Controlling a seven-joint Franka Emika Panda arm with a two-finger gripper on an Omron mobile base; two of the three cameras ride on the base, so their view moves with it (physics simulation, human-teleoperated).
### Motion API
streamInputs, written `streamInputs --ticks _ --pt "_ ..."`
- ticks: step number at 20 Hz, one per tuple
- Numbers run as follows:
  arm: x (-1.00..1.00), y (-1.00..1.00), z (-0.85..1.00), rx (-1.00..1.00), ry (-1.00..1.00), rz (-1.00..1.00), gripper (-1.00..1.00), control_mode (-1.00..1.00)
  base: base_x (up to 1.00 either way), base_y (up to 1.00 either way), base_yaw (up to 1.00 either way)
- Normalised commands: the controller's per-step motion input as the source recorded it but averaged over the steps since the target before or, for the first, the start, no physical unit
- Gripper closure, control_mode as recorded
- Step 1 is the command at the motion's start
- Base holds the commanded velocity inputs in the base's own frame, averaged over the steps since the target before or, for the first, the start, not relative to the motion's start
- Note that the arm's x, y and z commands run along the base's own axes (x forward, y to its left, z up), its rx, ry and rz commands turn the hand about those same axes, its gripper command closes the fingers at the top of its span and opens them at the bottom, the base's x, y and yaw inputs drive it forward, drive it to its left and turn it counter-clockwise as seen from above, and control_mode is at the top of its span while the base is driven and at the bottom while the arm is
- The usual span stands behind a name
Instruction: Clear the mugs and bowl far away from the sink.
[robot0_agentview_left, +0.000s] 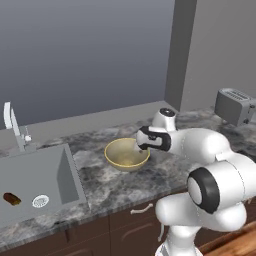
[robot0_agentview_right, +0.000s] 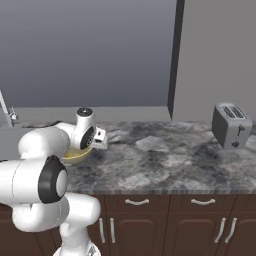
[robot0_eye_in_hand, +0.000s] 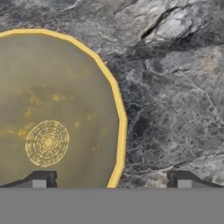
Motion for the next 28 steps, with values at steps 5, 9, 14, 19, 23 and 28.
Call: streamInputs --ticks 5,9,14,19,23,28 --pt "0.08 0.01 -0.27 0.0 0.05 0.0 -1.0 -1.0 0.0 0.0 0.0" --pt "0.21 0.19 -0.31 0.0 0.06 0.0 1.0 -1.0 0.0 0.0 0.0" --pt "0.13 0.28 -0.24 0.0 0.04 0.0 1.0 -1.0 0.0 0.0 0.0" --pt "0.0 0.07 -0.03 0.0 0.0 0.0 1.0 -1.0 0.0 0.0 0.0" --pt "-0.07 0.0 0.0 0.0 0.01 -0.11 1.0 -1.0 0.0 0.0 0.0" --pt "-0.29 0.0 0.16 0.03 0.01 -0.3 1.0 -1.0 0.0 0.0 0.0"
